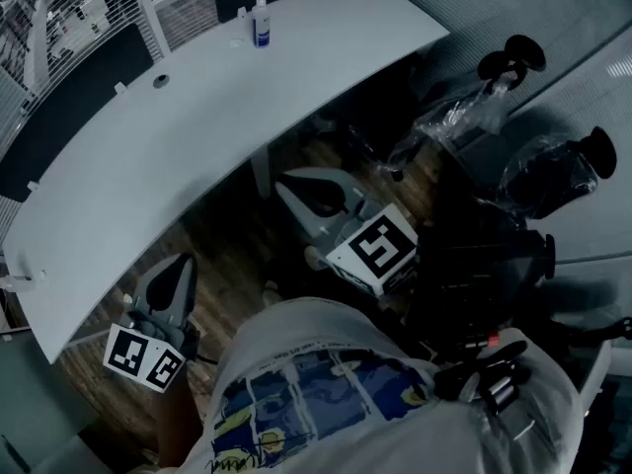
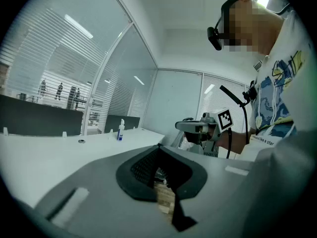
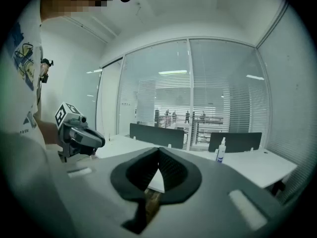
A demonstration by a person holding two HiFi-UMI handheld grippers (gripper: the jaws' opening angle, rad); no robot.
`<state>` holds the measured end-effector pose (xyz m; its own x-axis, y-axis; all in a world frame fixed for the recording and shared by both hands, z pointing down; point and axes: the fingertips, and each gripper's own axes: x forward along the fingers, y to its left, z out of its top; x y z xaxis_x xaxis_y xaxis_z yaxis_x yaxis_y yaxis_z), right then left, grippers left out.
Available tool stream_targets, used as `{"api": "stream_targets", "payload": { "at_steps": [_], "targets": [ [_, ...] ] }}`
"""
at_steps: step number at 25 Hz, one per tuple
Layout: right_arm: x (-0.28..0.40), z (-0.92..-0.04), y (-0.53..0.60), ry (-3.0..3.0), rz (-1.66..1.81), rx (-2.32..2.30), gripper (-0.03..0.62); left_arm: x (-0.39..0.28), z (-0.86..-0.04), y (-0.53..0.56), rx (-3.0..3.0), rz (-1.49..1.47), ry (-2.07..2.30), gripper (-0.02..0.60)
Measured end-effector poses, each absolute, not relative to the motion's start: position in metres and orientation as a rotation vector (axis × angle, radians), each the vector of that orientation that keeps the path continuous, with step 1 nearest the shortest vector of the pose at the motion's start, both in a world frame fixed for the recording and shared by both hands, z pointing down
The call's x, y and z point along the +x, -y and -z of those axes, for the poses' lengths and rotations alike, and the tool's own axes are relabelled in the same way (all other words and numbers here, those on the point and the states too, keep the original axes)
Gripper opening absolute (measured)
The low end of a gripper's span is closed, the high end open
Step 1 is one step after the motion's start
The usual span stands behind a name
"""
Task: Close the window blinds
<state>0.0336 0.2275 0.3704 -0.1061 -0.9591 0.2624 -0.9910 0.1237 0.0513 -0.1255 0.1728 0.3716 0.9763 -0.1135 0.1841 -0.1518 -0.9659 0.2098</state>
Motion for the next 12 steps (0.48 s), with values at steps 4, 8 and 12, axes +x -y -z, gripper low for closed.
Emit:
{"api": "stream_targets", "payload": {
  "at_steps": [4, 8, 12],
  "targets": [
    [0.029, -0.344, -0.216, 2.198, -0.171, 1.935, 0.003, -0.12, -0.37, -0.171, 2.903, -0.244, 0.193, 0.002],
    [0.03, -0.342, -0.212, 2.201, -0.167, 1.929, 0.003, -0.119, -0.37, -0.168, 2.904, -0.244, 0.195, 0.002],
    [0.032, -0.345, -0.211, 2.199, -0.168, 1.922, 0.003, -0.116, -0.371, -0.166, 2.905, -0.242, 0.196, 0.002]
  ]
}}
